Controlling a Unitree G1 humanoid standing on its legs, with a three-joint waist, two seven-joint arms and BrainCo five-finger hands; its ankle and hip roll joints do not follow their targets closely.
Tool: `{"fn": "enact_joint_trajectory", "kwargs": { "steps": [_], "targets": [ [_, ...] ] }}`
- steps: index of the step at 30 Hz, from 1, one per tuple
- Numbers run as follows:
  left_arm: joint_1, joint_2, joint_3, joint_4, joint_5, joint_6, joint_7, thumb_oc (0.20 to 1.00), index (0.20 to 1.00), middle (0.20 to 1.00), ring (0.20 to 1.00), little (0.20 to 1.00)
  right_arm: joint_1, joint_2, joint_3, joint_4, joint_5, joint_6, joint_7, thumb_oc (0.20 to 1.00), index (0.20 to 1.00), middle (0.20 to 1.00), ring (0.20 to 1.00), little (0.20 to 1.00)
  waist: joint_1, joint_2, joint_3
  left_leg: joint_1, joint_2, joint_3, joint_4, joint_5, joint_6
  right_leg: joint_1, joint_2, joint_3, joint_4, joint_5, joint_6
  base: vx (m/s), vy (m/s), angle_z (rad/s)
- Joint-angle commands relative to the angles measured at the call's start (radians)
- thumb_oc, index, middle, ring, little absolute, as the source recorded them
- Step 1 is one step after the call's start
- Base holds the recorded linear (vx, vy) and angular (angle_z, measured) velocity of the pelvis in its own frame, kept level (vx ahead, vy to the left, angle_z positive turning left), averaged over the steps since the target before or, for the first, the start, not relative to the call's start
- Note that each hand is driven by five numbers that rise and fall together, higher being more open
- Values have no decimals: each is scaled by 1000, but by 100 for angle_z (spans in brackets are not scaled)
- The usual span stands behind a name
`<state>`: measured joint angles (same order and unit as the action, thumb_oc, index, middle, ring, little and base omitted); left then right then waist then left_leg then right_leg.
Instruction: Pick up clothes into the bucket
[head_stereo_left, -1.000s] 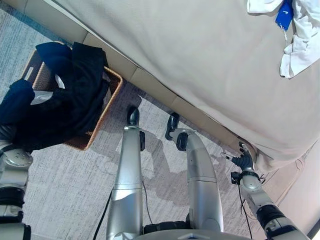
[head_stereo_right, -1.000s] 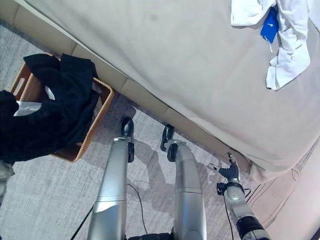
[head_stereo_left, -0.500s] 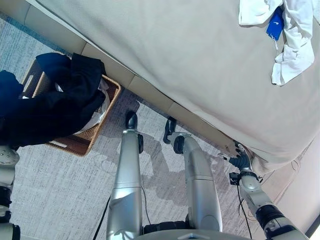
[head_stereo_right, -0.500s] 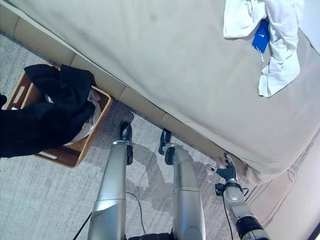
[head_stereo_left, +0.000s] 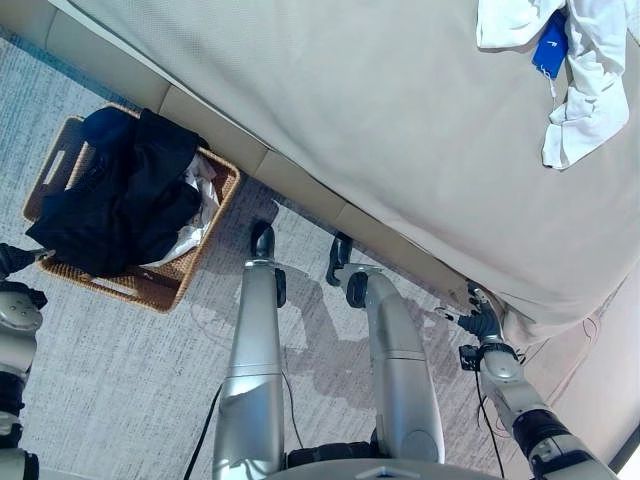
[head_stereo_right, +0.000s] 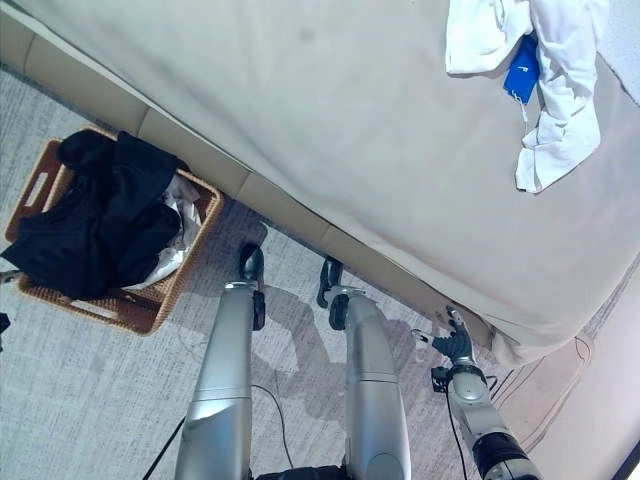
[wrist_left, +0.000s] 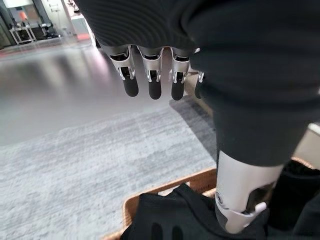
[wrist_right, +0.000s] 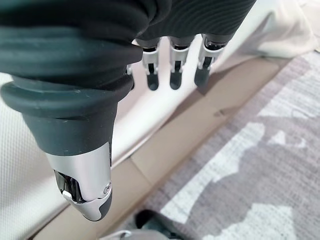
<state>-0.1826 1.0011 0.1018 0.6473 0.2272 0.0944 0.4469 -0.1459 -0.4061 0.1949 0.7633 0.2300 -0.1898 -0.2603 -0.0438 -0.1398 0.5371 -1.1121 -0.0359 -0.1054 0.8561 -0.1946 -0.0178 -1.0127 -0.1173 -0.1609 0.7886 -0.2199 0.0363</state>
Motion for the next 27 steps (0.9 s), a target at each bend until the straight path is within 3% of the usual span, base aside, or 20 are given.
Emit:
{"fn": "enact_joint_trajectory", "kwargs": {
  "steps": [1,4,7,9,10,11,13,17,20,21,23,25,27],
  "targets": [
    [60,-6,58,16,5,4,-10,1000,1000,1000,1000,1000,49,-45,-41,-10,10,30,7,1000,1000,1000,1000,1000,18,8,-17,36,-19,11,-62,4,47,28,-13,40,-155,138,66,-7,-1,-3],
    [69,-67,65,-1,-50,-18,-2,1000,1000,1000,1000,1000,50,-43,-54,-30,0,37,3,1000,1000,1000,1000,1000,20,19,-17,42,-21,15,-71,10,47,27,-15,43,-149,134,64,-6,-4,-4],
    [89,-216,72,-97,-174,-92,39,1000,1000,1000,1000,1000,54,-45,-88,-105,-12,28,-25,1000,1000,1000,1000,1000,19,40,-17,71,-27,24,-102,23,45,44,-21,48,-153,129,61,0,-4,-2],
    [95,-334,49,-166,-302,-181,58,1000,1000,1000,1000,1000,50,-53,-96,-163,-47,20,-51,1000,1000,1000,1000,1000,21,59,-17,103,-34,34,-133,35,45,60,-26,52,-153,123,58,0,0,0],
    [95,-335,49,-166,-302,-181,58,1000,1000,1000,1000,1000,50,-53,-96,-163,-47,20,-51,1000,1000,1000,1000,1000,21,59,-17,104,-34,33,-134,35,45,60,-26,52,-153,123,58,-8,-2,5],
    [87,-431,-12,-196,-496,-297,-8,1000,1000,1000,1000,1000,34,-65,-93,-221,-59,-3,-63,1000,1000,1000,1000,1000,22,78,-17,150,-42,41,-172,48,44,86,-31,59,-155,117,55,-8,13,4],
    [80,-507,-74,-126,-618,-318,-101,1000,1000,1000,1000,1000,21,-77,-85,-263,-70,-20,-56,1000,1000,1000,1000,1000,21,95,-17,198,-50,54,-206,61,45,120,-33,69,-155,109,48,-8,12,10],
    [77,-579,-164,-61,-589,-315,-144,1000,1000,1000,1000,1000,1,-62,-76,-286,-72,-38,-52,1000,1000,1000,1000,1000,24,117,-17,297,-58,68,-286,84,46,188,-33,87,-171,99,41,3,-14,-6],
    [86,-659,-221,21,-570,-310,-187,1000,1000,1000,1000,1000,-22,-35,-63,-360,-83,-56,-40,1000,1000,1000,1000,1000,26,147,-17,442,-62,70,-403,126,39,313,-35,98,-224,88,35,-4,-116,-8],
    [93,-695,-225,74,-562,-310,-188,1000,1000,1000,1000,1000,-45,-27,-61,-390,-100,-57,-45,1000,1000,1000,1000,1000,30,167,-17,515,-57,73,-481,179,36,375,-37,88,-277,120,28,-46,-117,-2],
    [93,-695,-226,74,-562,-310,-188,1000,1000,1000,1000,1000,-44,-27,-61,-391,-100,-57,-45,1000,1000,1000,1000,1000,30,168,-17,517,-56,72,-483,180,36,377,-37,87,-280,121,28,-14,-62,0],
    [106,-743,-219,131,-546,-313,-160,1000,1000,1000,1000,1000,-72,-27,-66,-432,-129,-61,-68,1000,1000,1000,1000,1000,34,193,-17,630,-51,70,-563,203,27,467,-37,86,-315,121,27,59,-99,2],
    [118,-770,-228,176,-474,-324,-97,1000,1000,1000,1000,1000,-117,-50,-63,-420,-215,-56,-134,1000,1000,1000,1000,1000,49,217,-66,725,-49,58,-652,224,18,535,-30,82,-347,113,26,113,-120,5]
  ]
}}
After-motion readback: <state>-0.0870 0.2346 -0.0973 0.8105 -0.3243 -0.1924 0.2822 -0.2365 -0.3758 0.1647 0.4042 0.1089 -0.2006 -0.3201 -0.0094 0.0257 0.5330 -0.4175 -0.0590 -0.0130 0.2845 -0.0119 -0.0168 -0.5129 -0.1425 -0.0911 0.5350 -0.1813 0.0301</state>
